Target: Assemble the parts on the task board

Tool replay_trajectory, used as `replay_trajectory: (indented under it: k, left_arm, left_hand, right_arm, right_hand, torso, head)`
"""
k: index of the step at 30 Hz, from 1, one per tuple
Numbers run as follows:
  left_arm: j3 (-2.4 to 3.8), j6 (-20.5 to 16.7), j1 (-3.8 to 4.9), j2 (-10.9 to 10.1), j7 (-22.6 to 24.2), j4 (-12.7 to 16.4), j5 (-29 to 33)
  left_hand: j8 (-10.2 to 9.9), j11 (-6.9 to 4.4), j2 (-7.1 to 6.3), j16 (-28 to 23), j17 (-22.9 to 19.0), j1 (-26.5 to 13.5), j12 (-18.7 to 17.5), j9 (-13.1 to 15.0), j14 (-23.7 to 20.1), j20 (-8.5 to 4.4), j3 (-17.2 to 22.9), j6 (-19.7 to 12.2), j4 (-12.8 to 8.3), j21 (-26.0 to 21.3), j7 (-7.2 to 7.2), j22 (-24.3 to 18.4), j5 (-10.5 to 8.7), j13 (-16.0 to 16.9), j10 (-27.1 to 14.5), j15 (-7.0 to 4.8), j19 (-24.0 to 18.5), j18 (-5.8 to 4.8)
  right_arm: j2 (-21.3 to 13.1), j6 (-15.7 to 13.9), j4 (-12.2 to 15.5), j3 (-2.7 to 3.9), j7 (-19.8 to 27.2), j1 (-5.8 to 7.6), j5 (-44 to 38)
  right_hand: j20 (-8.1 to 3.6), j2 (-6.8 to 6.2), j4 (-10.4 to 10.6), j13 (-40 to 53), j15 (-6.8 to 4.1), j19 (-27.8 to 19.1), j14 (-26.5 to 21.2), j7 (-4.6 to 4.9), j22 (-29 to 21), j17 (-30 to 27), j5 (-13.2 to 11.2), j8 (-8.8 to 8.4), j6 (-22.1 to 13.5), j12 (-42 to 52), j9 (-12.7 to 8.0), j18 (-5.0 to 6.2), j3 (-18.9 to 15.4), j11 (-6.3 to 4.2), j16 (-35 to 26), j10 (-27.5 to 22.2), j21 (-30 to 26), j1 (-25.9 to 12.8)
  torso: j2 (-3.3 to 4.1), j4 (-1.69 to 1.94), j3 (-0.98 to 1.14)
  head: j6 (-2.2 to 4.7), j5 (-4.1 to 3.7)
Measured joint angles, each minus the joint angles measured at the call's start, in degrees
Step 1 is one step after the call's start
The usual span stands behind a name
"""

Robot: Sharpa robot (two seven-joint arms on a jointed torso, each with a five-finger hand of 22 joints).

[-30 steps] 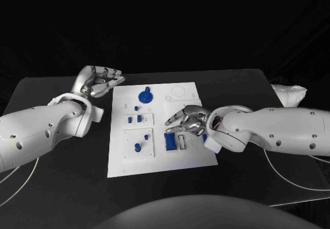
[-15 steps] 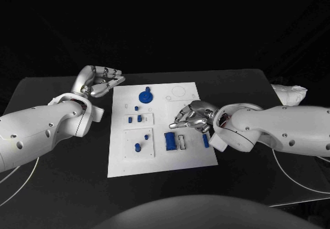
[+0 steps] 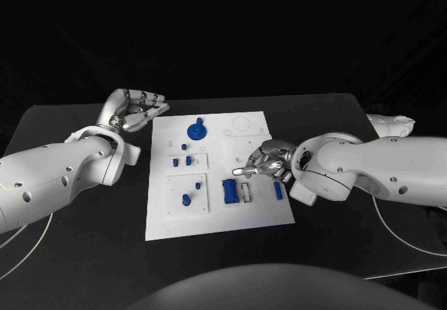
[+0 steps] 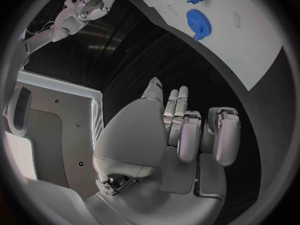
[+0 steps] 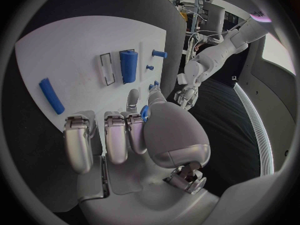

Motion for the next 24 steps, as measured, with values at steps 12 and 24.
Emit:
replay_trajectory:
  k: [12,24]
  left_arm:
    - [-0.01,0.1,0.0,-0.1,-0.1,0.0,0.0]
    - [-0.01,0.2,0.0,-0.2,-0.1,0.1,0.0]
  left_hand:
    - [0.0,0.0,0.05,0.0,0.0,0.0,0.0,0.0,0.0,0.0,0.0,0.0,0.0,0.0,0.0,0.0,0.0,0.0,0.0,0.0,0.0,0.0]
    - [0.0,0.0,0.3,0.0,0.0,0.3,0.0,0.0,0.0,0.0,0.0,0.0,0.0,0.0,0.0,0.0,0.0,0.0,0.0,0.0,0.0,0.0]
  right_arm:
    - [2.7,8.6,-1.0,0.0,-7.1,-0.85,-2.8]
    - [4.0,12.1,-1.7,0.0,-8.9,-1.52,-3.8]
  right_hand:
    - [-0.31,0.98,0.0,0.0,-0.39,-0.1,0.0,-0.39,0.0,0.0,0.0,0.51,0.0,0.0,1.3,0.0,0.0,-0.41,0.0,0.0,0.0,0.2]
    - [-0.42,1.13,0.0,0.0,-0.39,-0.1,0.0,-0.39,0.0,0.0,0.0,0.51,0.0,0.0,1.8,0.0,0.0,-0.4,0.0,0.0,0.0,0.1]
  torso:
    - [0.07,-0.01,0.01]
    - [0.07,-0.03,0.03]
  head:
    - [0.0,-0.06]
    - [0.0,-0.1]
